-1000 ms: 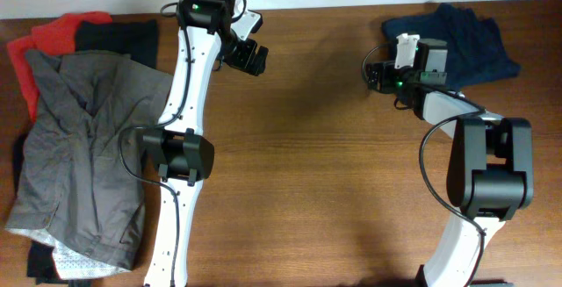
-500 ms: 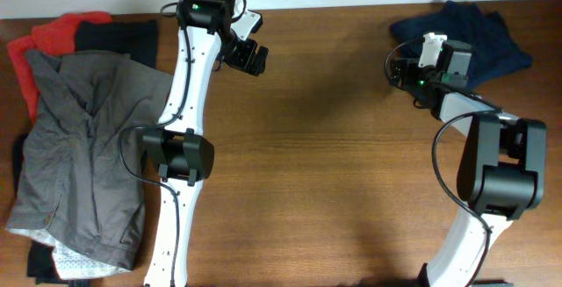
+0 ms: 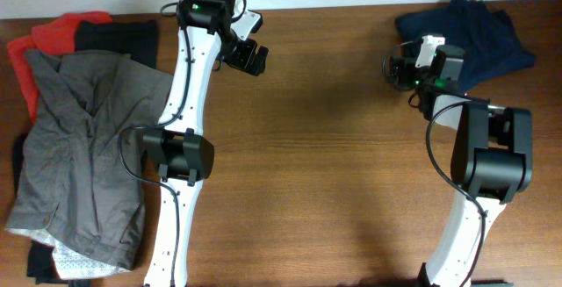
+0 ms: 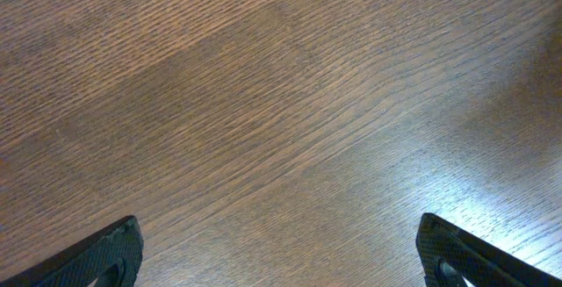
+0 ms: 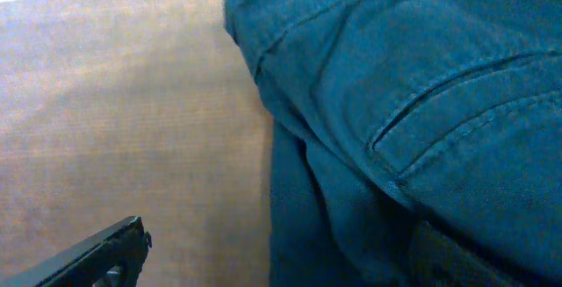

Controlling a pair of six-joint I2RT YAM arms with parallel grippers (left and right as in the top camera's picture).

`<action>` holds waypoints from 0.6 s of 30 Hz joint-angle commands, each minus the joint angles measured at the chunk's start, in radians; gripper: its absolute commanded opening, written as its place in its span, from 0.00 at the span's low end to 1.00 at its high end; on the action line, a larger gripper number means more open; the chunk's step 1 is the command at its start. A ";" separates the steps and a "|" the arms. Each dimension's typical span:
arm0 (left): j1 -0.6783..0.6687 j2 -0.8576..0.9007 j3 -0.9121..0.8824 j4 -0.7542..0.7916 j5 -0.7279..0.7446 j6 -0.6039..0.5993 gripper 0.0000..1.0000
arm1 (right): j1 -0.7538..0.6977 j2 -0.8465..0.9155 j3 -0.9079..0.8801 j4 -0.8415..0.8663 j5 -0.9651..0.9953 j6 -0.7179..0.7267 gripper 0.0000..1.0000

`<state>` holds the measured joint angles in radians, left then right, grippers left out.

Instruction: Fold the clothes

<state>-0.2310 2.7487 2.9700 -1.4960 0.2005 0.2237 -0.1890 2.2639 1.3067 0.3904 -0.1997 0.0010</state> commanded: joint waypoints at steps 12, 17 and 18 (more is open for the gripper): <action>-0.002 -0.038 0.019 0.000 -0.007 0.006 0.99 | 0.039 -0.056 0.397 -0.402 -0.195 0.016 0.99; -0.002 -0.038 0.019 0.000 -0.007 0.006 0.99 | 0.040 -0.245 0.468 -0.671 -0.351 0.016 0.99; -0.002 -0.038 0.019 0.000 -0.007 0.006 0.99 | 0.044 -0.303 0.473 -0.741 -0.396 0.016 0.99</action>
<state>-0.2310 2.7487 2.9700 -1.4960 0.2005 0.2237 -0.1535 2.1571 1.7134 -0.2707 -0.4458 0.0124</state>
